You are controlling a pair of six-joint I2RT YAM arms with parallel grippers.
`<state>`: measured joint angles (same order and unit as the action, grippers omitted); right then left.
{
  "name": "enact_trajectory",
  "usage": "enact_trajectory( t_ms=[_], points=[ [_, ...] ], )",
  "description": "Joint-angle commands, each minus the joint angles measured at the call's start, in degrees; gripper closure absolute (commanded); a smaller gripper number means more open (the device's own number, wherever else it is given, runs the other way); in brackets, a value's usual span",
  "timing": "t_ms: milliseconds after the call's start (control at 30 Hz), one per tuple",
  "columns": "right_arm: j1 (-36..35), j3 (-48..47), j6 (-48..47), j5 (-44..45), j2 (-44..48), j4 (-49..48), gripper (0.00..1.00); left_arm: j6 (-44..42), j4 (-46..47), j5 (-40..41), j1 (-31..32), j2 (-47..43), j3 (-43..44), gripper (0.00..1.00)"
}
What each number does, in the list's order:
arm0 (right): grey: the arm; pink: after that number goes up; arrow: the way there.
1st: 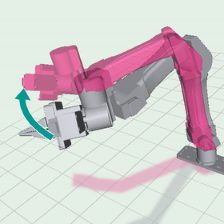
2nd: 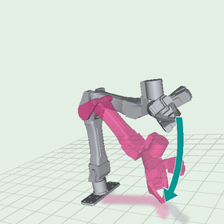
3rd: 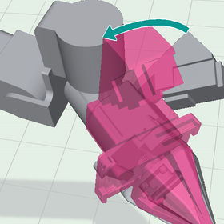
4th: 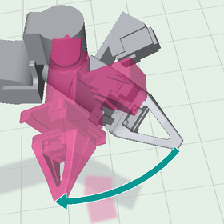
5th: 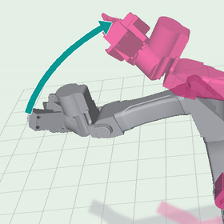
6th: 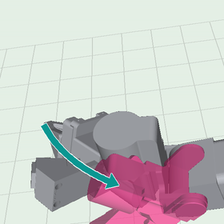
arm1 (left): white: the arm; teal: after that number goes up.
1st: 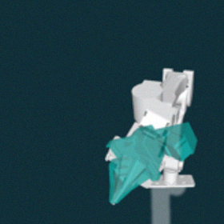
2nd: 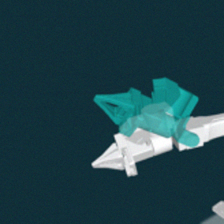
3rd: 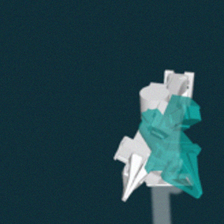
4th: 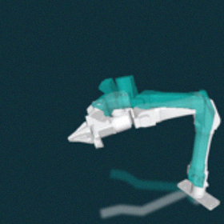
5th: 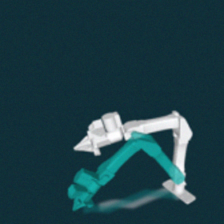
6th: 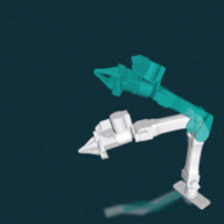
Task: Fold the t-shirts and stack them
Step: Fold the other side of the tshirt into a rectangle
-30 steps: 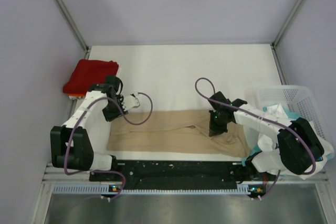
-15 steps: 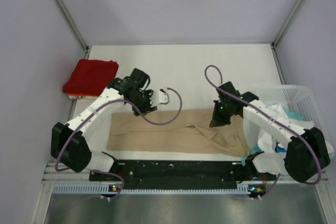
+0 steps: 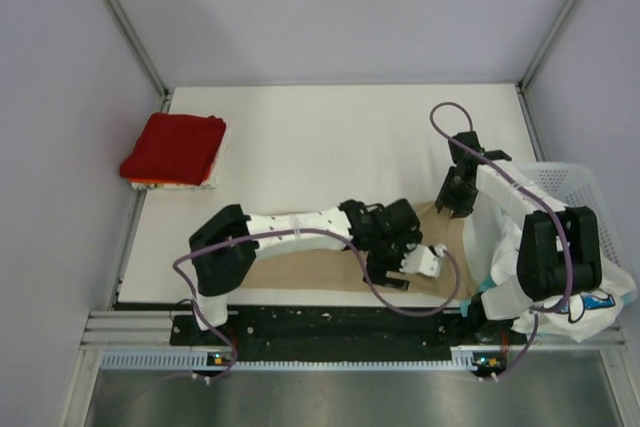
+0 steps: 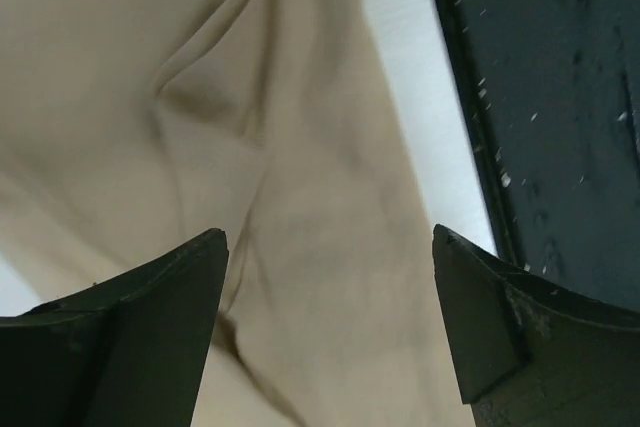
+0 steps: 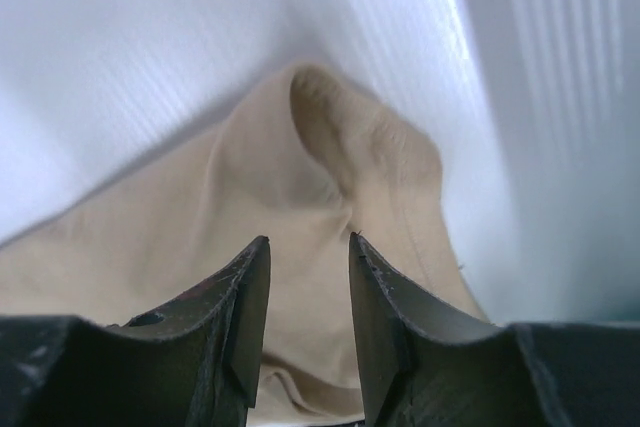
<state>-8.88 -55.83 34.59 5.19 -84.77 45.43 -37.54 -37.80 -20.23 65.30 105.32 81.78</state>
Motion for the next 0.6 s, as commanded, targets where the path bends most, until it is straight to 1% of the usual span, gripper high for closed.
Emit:
enact_trajectory(
  t_ms=[0,100,167,200,233,300,433,567],
  points=[
    [2.12,-3.67,-2.51,4.66,-4.69,-3.41,0.63,0.97,7.56,7.39,4.84,3.92,5.13,0.16],
    [2.29,-4.11,-3.21,3.08,-7.33,-4.82,0.65,1.16,7.22,10.72,4.84,8.49,8.39,0.27],
    [2.21,-3.93,-3.39,2.63,-8.12,-5.52,0.65,0.63,7.74,11.96,4.84,10.25,8.14,0.32],
    [2.21,-3.67,-3.39,2.54,-8.22,-5.96,0.65,0.54,7.83,12.14,4.84,10.69,7.96,0.36],
    [2.21,-3.49,-3.47,2.54,-8.30,-6.23,0.65,0.36,8.09,12.32,4.84,10.96,7.70,0.42],
    [2.21,-3.23,-3.65,2.54,-8.39,-6.67,0.66,0.01,8.36,13.02,4.84,11.75,7.52,0.48],
    [2.29,-2.70,-4.09,3.24,-8.74,-7.02,0.67,-2.01,7.57,15.74,5.01,13.51,7.78,0.47],
    [2.56,-2.35,-4.00,2.90,-9.27,-7.90,0.67,-2.63,5.99,12.94,5.19,13.86,8.57,0.48]
  ],
)
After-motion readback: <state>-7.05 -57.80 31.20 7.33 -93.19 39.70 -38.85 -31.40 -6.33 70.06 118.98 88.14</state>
